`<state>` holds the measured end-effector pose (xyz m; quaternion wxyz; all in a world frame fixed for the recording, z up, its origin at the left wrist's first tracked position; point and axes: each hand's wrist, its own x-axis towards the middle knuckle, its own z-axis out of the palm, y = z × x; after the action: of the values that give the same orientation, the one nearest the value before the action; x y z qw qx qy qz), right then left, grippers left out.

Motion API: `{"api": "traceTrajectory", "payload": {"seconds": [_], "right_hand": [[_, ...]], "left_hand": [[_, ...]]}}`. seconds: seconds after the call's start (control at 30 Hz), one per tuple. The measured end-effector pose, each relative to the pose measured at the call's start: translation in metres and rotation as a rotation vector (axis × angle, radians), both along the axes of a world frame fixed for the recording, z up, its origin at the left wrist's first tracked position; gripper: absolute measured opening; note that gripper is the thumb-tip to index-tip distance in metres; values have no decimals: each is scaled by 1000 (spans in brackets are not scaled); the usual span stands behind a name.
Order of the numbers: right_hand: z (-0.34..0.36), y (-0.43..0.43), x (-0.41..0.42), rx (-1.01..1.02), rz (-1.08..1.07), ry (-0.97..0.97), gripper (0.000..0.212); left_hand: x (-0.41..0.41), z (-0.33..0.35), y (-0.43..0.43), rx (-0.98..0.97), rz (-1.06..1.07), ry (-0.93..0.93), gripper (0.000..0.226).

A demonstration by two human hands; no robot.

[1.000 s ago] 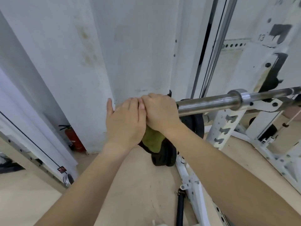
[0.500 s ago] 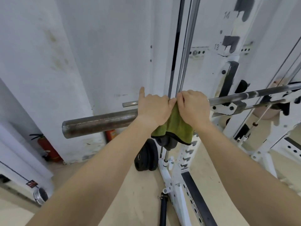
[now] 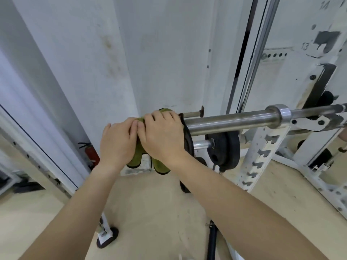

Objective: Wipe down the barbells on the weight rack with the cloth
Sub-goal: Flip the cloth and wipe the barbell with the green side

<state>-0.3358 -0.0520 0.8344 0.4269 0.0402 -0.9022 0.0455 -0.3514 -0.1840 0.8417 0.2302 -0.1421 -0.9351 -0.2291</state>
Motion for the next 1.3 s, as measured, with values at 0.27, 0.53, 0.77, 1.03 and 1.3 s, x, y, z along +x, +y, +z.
{"api": "traceTrajectory", "payload": {"seconds": [0.27, 0.53, 0.77, 1.03, 1.3], "right_hand": [[-1, 100, 23, 139, -90, 93, 35], [39, 275, 77, -37, -431, 430, 35], [-13, 337, 78, -96, -293, -106, 52], [35, 345, 44, -150, -150, -415, 35], [60, 352, 17, -244, -120, -803, 40]], "left_hand": [[9, 31, 88, -125, -58, 229, 42], [49, 78, 277, 51, -383, 253, 36], [21, 42, 297, -370, -151, -253, 82], [12, 32, 298, -489, -142, -151, 80], [72, 6, 270, -312, -162, 304, 45]]}}
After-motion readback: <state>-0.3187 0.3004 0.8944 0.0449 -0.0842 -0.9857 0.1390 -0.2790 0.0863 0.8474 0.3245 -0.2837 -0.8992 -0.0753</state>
